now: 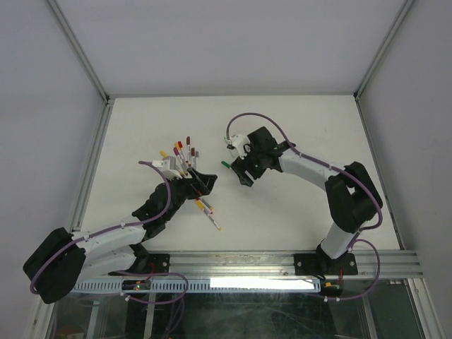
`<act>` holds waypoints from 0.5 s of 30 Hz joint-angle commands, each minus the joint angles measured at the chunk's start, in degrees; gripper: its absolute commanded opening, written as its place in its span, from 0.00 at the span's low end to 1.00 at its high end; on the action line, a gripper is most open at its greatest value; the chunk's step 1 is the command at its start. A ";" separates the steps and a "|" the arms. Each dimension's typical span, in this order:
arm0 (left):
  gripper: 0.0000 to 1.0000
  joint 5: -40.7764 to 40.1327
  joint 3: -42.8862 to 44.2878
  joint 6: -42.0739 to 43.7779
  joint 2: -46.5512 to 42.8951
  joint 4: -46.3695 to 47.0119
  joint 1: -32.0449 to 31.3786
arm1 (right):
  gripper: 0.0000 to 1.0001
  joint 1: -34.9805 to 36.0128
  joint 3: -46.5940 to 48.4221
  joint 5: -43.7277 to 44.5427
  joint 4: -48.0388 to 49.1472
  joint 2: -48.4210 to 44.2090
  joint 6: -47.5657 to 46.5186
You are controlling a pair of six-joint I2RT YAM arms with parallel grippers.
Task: Open the pen caps
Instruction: Pick up the pen from the center of the board.
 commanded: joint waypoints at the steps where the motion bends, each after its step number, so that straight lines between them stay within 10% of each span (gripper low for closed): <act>1: 0.99 -4.38 -1.82 -1.17 -4.22 -0.26 -0.43 | 0.70 0.49 7.35 3.52 1.62 4.80 2.24; 15: 0.99 -6.83 -4.02 -1.27 -7.61 -1.60 -0.48 | 0.38 1.89 14.05 3.98 -2.50 15.64 2.29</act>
